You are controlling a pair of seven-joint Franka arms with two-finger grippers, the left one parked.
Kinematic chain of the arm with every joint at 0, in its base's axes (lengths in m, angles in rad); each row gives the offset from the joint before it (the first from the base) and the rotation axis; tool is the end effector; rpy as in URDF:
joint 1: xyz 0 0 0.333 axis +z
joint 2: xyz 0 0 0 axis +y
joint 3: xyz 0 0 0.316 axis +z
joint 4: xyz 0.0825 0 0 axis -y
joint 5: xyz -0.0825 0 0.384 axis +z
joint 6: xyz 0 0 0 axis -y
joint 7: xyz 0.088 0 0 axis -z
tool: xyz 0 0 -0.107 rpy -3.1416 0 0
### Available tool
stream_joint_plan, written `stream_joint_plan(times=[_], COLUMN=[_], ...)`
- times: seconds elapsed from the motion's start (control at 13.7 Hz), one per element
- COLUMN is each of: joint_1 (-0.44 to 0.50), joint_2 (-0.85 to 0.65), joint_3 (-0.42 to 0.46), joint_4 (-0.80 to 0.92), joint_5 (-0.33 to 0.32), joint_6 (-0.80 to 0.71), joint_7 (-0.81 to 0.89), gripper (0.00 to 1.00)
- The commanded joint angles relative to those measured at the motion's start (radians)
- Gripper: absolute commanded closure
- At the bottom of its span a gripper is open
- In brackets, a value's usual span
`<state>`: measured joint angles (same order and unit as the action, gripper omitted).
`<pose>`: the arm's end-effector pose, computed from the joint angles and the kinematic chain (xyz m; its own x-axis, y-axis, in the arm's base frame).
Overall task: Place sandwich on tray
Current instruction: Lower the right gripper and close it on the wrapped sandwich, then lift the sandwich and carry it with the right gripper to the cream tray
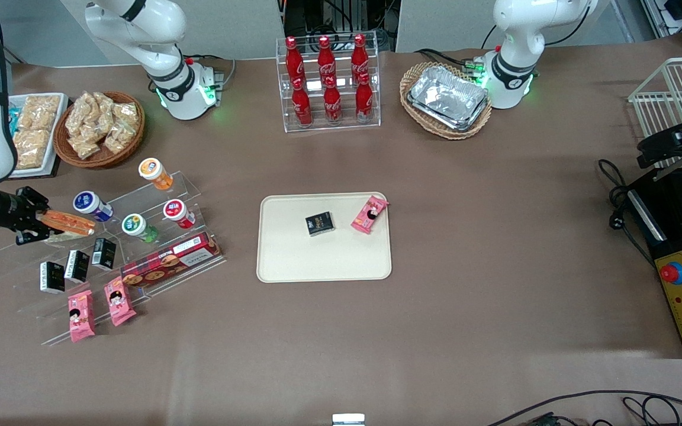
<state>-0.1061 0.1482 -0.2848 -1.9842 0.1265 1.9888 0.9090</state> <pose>0.5304 -0.2060 0.3836 0.2035 -0.9695 -0.1367 -0.9744 -0.2142 0.0682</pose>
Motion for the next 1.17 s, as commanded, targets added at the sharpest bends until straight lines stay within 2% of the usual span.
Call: stream_joint_plan(times=[0.0,0.29,0.58,0.8,1.09], joint_1=[-0.003,0.017,0.106,0.196,0.345], joint_2=[0.014,0.022,0.007,0.010,0.016], joint_3=[0.001,0.007,0.012,0.013,0.013], joint_4=[0.141,0.275,0.358,0.395,0.397], joint_5=[-0.013,-0.015,-0.015,-0.001,-0.002], joint_6=[-0.125,-0.246,-0.323,-0.328,-0.314], joint_7=[-0.053,-0.105,-0.160,-0.112,0.052], gripper=[0.60,0.59,0.59,0.59,0.58])
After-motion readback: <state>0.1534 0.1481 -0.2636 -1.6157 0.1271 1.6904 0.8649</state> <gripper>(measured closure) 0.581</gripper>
